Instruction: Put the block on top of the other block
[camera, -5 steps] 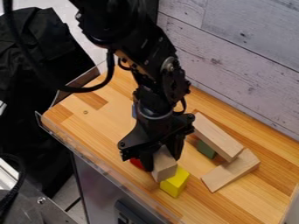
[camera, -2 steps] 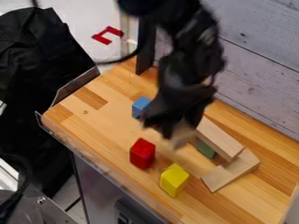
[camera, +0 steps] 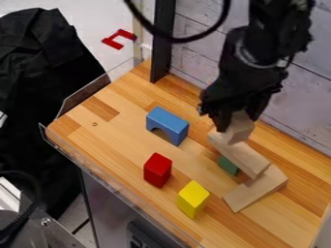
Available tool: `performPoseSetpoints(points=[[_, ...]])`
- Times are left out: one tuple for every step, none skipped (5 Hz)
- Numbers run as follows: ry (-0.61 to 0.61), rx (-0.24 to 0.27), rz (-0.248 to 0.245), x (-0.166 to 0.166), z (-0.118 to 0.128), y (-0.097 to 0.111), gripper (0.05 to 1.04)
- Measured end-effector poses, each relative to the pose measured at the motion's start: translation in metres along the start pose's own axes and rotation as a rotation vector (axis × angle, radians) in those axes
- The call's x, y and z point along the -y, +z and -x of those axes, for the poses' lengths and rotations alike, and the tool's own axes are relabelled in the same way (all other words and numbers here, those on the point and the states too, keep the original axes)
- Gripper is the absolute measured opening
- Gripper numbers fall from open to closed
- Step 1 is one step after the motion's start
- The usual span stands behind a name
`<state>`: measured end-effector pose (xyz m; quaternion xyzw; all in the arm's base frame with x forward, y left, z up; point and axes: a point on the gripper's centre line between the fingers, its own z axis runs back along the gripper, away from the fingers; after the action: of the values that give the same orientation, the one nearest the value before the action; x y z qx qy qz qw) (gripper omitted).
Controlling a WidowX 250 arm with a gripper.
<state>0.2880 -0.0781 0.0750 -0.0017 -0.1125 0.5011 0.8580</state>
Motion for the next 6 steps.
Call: performPoseSetpoints(points=[[0.032, -0.048, -0.027, 0.009, 0.007, -0.011, 0.575], [0.050, -0.059, -0.027, 0.014, 0.010, -0.018, 0.575], [0.090, -0.070, -0.021, 0.019, 0.012, -0.026, 0.575], [0.132, -0.078, -0.024, 0.021, 0.014, -0.032, 0.575], [0.188, -0.082, 0.000, 0.024, 0.015, -0.032, 0.575], [0.208, -0.092, 0.015, 0.025, 0.016, -0.033, 0.575]])
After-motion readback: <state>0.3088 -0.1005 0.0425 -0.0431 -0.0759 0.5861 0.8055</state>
